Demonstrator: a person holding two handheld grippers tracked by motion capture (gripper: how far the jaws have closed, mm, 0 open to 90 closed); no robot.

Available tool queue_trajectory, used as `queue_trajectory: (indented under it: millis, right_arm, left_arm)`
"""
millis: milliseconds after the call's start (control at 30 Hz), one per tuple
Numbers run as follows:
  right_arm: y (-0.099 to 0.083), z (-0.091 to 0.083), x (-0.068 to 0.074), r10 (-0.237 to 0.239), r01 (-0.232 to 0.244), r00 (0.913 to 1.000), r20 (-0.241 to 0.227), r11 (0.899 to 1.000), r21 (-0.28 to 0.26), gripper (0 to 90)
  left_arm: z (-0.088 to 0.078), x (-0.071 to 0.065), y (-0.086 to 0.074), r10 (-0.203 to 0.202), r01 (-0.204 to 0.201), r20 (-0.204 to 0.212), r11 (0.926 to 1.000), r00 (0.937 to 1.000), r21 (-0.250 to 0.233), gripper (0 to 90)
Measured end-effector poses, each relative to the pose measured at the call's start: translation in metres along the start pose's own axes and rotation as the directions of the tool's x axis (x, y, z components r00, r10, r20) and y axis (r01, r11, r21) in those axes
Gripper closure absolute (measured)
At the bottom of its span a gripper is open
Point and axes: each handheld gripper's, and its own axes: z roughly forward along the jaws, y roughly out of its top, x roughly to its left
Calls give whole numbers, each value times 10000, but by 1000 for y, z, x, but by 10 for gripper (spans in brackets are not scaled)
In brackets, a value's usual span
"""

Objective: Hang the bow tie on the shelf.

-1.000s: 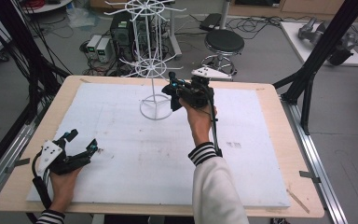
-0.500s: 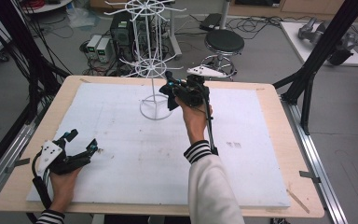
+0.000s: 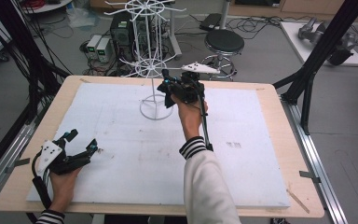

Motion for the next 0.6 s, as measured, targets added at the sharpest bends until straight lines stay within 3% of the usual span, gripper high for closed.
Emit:
queue_trajectory:
  millis: [300,600]
  right_arm:
    - [3,11,5,-495,492,9984,261,9987,131,873]
    - [4,12,4,-496,493,9983,306,9988,79,870]
  left_arm:
    - [0,0,0,-20,20,-8,10000,10000,-16,163]
    - [0,0,0,-25,25,-7,10000,10000,-20,163]
